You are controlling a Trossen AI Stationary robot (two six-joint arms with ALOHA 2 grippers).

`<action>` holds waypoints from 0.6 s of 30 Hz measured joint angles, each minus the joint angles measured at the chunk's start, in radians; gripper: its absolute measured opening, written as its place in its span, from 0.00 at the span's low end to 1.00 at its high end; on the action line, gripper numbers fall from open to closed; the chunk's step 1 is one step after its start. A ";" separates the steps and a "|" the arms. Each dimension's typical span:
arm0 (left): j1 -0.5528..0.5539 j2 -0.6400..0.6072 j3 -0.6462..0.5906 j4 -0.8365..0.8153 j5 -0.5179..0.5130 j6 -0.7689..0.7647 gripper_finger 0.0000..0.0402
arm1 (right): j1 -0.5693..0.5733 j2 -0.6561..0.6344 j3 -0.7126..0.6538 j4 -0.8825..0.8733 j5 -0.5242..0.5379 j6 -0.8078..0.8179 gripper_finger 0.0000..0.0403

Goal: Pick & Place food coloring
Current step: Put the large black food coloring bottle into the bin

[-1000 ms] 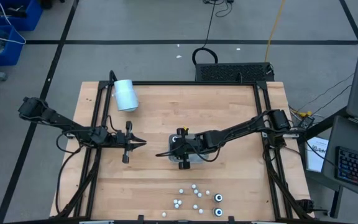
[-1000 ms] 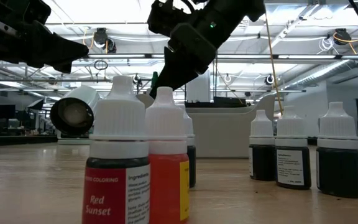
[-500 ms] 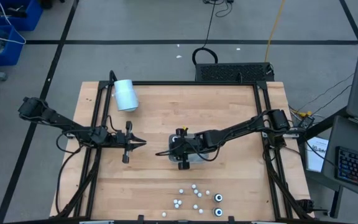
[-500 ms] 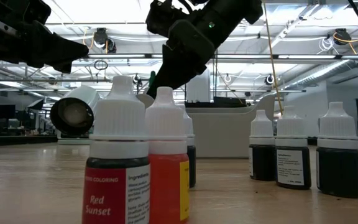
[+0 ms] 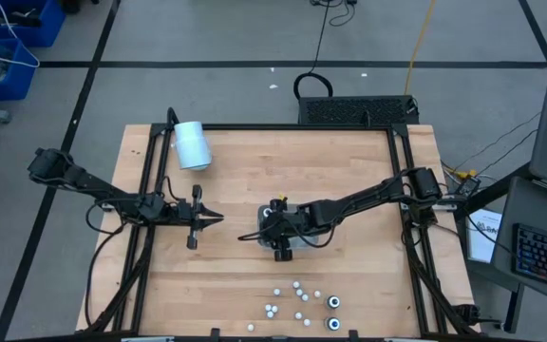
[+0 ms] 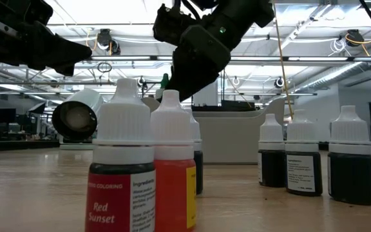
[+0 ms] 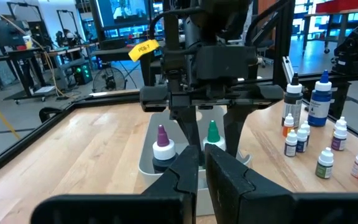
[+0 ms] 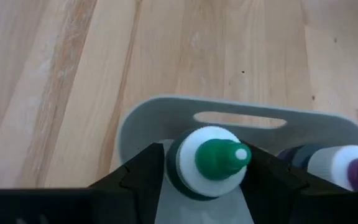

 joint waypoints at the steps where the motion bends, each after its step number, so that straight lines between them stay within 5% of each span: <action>1: 0.000 0.000 0.000 0.000 0.000 0.001 0.09 | 0.000 0.000 0.000 0.002 0.001 0.000 0.46; 18: 0.000 0.000 0.000 -0.006 0.000 0.002 0.09 | 0.000 -0.027 0.001 0.056 0.012 -0.059 0.54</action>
